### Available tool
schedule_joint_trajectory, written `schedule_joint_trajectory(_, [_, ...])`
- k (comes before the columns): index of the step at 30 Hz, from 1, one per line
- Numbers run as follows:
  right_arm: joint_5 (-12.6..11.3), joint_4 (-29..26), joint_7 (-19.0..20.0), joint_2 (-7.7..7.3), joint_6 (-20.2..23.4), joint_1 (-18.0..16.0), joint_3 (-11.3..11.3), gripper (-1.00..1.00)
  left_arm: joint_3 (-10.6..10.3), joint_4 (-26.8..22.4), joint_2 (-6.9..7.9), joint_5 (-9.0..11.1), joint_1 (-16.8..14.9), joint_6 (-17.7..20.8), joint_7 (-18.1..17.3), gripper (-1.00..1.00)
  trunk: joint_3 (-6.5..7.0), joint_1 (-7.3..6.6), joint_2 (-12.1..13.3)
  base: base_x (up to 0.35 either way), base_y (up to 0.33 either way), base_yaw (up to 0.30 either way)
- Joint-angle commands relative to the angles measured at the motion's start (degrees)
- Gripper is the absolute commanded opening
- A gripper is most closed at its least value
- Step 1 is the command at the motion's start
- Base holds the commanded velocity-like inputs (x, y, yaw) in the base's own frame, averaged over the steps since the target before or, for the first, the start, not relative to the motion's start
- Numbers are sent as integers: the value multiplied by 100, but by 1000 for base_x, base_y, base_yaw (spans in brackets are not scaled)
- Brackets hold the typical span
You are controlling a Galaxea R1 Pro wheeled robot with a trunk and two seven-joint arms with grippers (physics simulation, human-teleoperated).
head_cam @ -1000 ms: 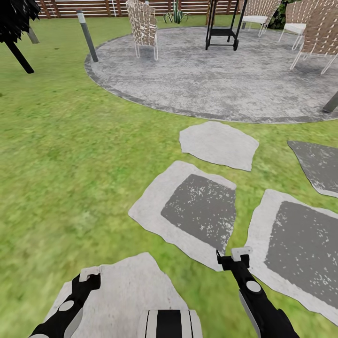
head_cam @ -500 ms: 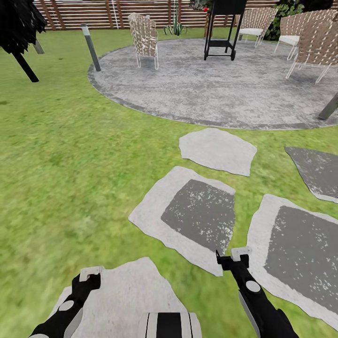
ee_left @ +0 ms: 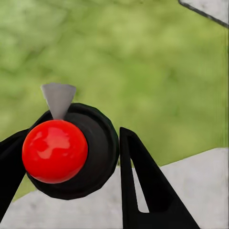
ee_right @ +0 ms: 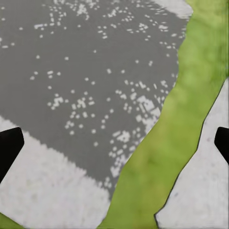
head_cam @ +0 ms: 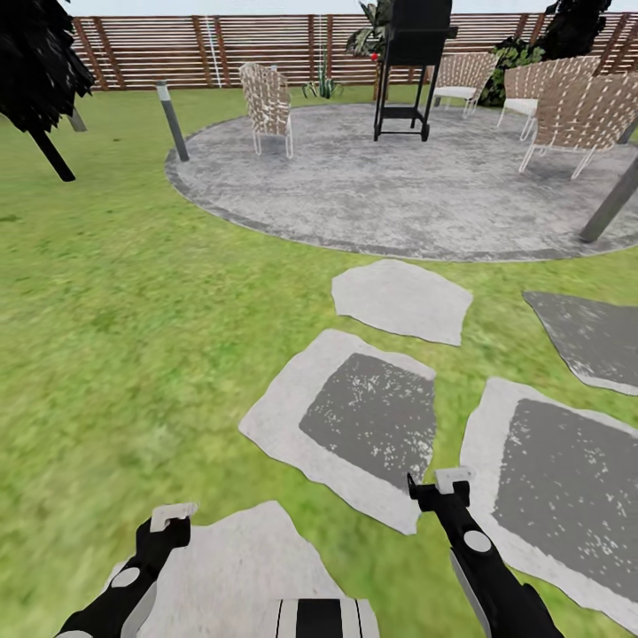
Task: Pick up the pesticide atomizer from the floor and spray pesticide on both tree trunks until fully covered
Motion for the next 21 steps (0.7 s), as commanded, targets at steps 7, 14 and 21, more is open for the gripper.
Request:
schedule_joint_trajectory(7, [-8,531,-11,-9,-37,1,-7,100,6,16,30,-4,40,16,-46,-100,193,-18,10,0,0,-234])
schedule_joint_trajectory(14, [-3,1404,-26,-34,-554,11,-16,100,9,70,43,-33,384,13,-51,-100,387,-36,19,0,0,-241])
schedule_joint_trajectory(21, [-15,2355,-31,-257,-1403,102,-18,100,3,76,36,-19,716,9,-39,-100,580,-54,28,0,0,-241])
